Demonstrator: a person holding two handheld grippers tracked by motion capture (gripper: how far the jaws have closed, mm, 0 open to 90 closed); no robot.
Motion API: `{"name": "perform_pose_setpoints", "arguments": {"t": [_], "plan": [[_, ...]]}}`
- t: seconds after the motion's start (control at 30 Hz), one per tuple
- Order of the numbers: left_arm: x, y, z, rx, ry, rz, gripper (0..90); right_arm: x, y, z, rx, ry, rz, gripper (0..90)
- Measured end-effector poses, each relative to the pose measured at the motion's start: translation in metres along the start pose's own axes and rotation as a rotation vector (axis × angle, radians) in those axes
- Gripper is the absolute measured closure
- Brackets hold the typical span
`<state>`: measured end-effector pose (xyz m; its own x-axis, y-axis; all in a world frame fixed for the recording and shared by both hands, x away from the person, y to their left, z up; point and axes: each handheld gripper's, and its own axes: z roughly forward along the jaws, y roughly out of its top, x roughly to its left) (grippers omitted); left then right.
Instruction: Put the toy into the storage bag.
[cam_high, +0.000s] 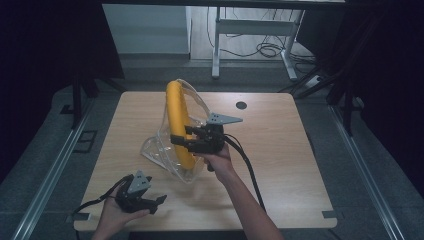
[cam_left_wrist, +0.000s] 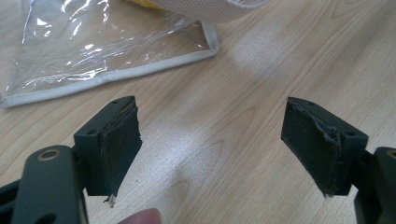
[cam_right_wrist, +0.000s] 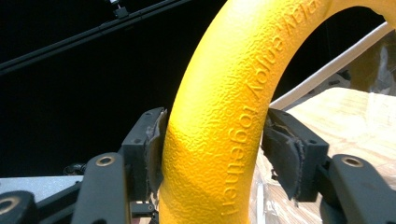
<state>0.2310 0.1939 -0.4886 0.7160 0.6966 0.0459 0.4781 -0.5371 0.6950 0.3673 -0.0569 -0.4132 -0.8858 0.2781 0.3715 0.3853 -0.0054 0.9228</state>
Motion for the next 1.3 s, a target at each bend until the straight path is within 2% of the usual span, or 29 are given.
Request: {"name": "perform_pose_setpoints", "arguments": {"t": [0.37,0.63,0.83,0.93,0.97,1.1,1.3], "plan": [[0.000,0.000,0.000,0.000,0.003,0.001,19.7,0.004,0.002,-0.008,0.004,-0.047,-0.035,27.0],[0.000,0.000,0.000,0.002,0.003,0.001,19.7,0.011,0.002,-0.020,0.015,-0.075,-0.089,25.9],[0.000,0.000,0.000,0.001,0.004,0.002,19.6,0.011,-0.002,-0.037,0.024,-0.109,-0.117,27.1],[0.000,0.000,0.000,0.003,0.002,0.002,19.6,0.010,-0.006,-0.049,0.050,-0.121,-0.137,28.4],[0.000,0.000,0.001,0.006,0.003,0.004,19.6,0.009,-0.009,-0.057,0.073,-0.140,-0.152,28.6],[-0.001,0.000,0.001,0.006,0.000,0.002,19.7,0.009,-0.013,-0.068,0.097,-0.163,-0.173,28.7],[-0.002,0.000,0.002,0.008,0.002,-0.003,19.6,0.006,-0.023,-0.093,0.125,-0.228,-0.194,29.5]]}}
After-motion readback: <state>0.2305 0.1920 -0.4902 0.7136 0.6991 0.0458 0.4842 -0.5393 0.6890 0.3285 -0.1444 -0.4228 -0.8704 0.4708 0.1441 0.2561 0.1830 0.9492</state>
